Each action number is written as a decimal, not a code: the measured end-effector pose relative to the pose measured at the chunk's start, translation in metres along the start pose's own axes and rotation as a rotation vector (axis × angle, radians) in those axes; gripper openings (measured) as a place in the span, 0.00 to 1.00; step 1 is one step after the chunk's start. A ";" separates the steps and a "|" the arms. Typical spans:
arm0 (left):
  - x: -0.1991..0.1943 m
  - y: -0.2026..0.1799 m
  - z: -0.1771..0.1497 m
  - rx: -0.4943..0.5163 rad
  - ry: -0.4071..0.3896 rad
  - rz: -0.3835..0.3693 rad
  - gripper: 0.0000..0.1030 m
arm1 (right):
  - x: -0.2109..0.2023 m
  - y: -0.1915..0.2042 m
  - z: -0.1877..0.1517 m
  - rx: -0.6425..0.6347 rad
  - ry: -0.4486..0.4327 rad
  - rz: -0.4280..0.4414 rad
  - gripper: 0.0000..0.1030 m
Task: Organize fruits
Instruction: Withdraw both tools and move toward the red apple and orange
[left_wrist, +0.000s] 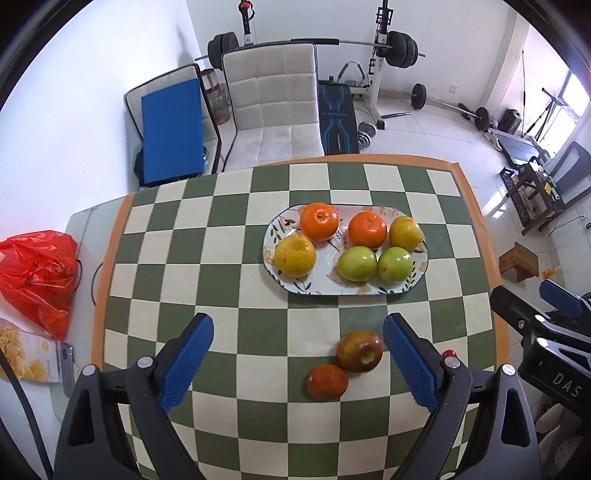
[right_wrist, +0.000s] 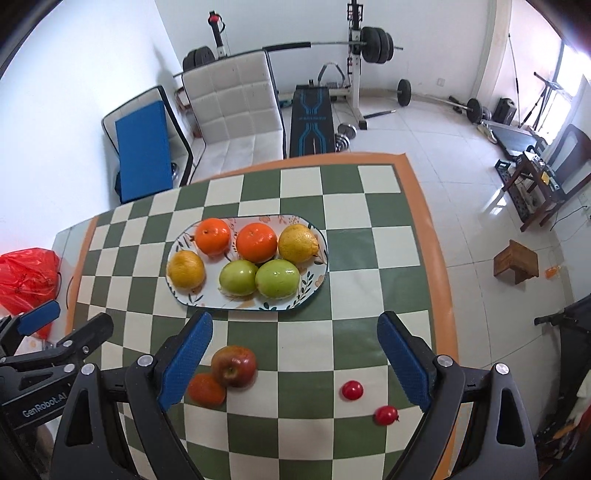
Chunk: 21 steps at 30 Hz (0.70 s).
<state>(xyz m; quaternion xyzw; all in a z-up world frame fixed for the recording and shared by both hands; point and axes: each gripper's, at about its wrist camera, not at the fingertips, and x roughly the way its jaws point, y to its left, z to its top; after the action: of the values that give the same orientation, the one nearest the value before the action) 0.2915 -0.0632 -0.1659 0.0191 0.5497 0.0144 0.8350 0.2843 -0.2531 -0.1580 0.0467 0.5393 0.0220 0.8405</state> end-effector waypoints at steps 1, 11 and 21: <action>-0.003 0.000 -0.003 -0.002 -0.004 0.000 0.91 | -0.005 0.000 -0.003 0.005 -0.005 -0.001 0.90; -0.001 -0.001 -0.020 -0.024 0.007 0.016 0.92 | -0.027 0.001 -0.028 0.028 -0.014 0.042 0.90; 0.097 0.030 -0.049 -0.076 0.211 0.198 1.00 | 0.108 0.009 -0.052 0.102 0.283 0.206 0.90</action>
<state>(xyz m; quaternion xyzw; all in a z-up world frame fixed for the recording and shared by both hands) 0.2842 -0.0282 -0.2727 0.0400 0.6288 0.1193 0.7673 0.2821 -0.2323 -0.2761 0.1409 0.6448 0.0871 0.7462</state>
